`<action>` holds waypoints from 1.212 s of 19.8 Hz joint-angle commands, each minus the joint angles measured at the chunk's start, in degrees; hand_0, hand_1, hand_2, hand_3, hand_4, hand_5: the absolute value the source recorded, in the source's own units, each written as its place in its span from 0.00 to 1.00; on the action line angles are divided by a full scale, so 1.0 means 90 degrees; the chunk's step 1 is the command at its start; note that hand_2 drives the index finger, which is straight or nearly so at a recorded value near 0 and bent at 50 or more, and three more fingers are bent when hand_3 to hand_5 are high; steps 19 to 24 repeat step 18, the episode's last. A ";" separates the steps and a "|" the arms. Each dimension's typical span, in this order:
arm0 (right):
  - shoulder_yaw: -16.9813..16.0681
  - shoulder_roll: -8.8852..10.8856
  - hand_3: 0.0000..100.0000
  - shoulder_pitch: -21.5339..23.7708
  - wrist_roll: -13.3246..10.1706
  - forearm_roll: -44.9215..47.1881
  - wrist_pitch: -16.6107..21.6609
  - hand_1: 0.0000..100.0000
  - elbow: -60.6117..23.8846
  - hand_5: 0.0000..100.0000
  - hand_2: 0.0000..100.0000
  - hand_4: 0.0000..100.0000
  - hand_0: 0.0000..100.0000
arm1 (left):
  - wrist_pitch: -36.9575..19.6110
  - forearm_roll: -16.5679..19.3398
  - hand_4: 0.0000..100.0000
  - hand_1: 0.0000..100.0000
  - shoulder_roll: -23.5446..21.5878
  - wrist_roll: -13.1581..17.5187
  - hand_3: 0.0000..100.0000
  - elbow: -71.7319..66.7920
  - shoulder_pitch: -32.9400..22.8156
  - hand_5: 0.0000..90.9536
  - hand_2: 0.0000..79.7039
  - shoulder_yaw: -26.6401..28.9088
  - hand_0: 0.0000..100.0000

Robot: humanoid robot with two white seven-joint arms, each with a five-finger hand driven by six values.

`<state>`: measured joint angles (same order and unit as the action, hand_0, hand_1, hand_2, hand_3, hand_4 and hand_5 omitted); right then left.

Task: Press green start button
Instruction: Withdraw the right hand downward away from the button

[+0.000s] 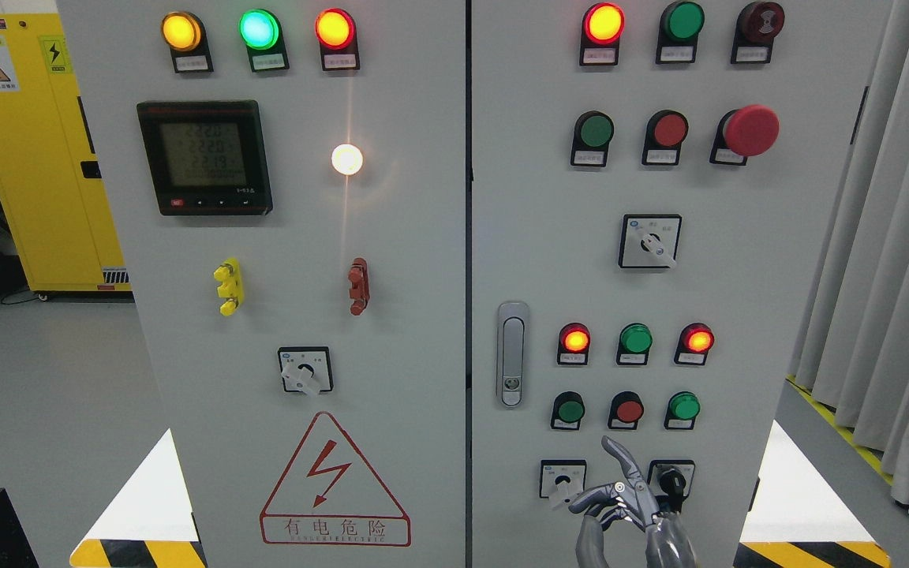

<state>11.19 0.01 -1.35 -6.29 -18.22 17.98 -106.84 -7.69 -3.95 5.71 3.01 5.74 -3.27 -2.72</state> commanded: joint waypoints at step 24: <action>0.0299 0.0087 0.19 0.0335 0.0152 0.0833 -0.0015 0.72 -0.0570 0.21 0.00 0.25 0.72 | 0.0005 0.0000 0.00 0.56 0.0000 -0.0003 0.00 -0.0003 0.0002 0.00 0.00 0.0000 0.12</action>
